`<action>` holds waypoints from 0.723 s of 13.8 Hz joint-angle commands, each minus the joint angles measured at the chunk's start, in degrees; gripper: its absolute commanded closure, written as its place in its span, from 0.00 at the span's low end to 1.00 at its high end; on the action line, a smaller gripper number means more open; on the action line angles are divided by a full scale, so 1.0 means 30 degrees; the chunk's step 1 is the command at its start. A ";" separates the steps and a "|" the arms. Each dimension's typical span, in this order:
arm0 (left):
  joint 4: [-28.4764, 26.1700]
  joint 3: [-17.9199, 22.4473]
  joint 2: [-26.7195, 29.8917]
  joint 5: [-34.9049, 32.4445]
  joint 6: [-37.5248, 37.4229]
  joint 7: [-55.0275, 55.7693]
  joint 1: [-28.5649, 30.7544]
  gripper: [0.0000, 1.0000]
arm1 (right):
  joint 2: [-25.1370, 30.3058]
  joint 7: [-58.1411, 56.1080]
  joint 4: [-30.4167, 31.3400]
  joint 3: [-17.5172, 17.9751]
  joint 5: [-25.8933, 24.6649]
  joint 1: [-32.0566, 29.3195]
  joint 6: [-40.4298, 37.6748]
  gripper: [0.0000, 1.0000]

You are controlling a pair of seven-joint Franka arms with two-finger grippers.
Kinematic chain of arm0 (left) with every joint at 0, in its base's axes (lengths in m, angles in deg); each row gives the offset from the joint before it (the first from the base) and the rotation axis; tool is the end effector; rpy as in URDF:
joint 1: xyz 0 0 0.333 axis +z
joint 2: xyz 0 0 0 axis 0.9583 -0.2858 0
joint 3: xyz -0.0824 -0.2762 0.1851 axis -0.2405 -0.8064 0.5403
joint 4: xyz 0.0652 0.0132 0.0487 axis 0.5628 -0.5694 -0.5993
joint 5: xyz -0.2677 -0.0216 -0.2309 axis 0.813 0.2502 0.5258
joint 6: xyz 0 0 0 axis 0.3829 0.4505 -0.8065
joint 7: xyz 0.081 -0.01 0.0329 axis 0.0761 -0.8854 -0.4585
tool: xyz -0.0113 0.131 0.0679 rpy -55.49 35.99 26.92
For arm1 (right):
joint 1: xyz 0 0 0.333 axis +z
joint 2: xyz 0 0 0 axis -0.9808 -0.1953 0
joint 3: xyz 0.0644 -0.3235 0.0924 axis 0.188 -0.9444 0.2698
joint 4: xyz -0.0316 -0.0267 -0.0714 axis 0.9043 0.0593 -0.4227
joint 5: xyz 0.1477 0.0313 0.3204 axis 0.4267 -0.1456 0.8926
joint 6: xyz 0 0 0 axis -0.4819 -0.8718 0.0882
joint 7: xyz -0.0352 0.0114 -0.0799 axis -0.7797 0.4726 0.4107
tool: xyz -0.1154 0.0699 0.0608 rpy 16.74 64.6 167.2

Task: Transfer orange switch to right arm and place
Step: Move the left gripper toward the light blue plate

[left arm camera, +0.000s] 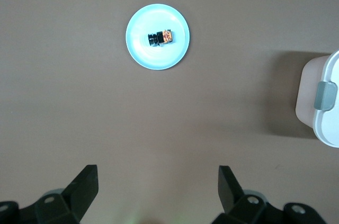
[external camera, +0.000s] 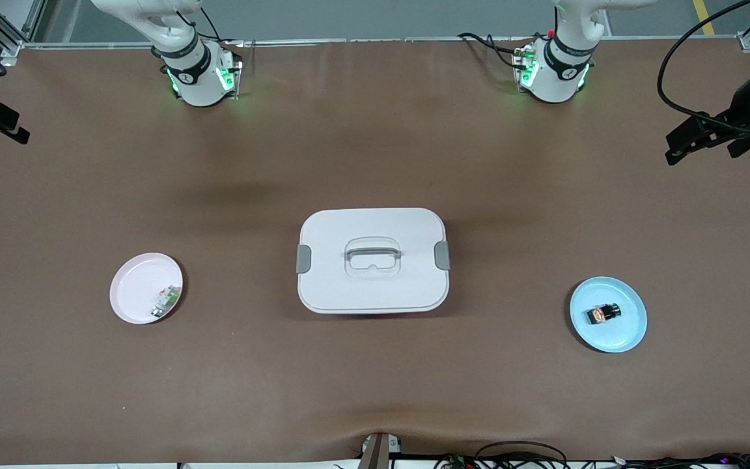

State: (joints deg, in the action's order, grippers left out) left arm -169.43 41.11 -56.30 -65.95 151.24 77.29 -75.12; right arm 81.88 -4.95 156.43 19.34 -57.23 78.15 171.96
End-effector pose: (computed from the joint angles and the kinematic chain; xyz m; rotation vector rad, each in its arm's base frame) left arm 0.4979 -0.0469 0.6414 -3.0992 -0.1414 -0.0072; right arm 0.4538 -0.0592 0.6369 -3.1008 0.1193 0.0569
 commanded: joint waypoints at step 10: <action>0.0606 0.0087 -0.1557 -0.0380 -0.0369 0.0211 0.0076 0.00 | -0.0168 0.0260 -0.0449 0.0152 0.0185 -0.0301 -0.0302 0.00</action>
State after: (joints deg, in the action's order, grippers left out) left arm -168.83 41.32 -57.70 -65.95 150.61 77.34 -74.83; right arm 81.88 -4.93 156.37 19.33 -57.23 78.15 171.96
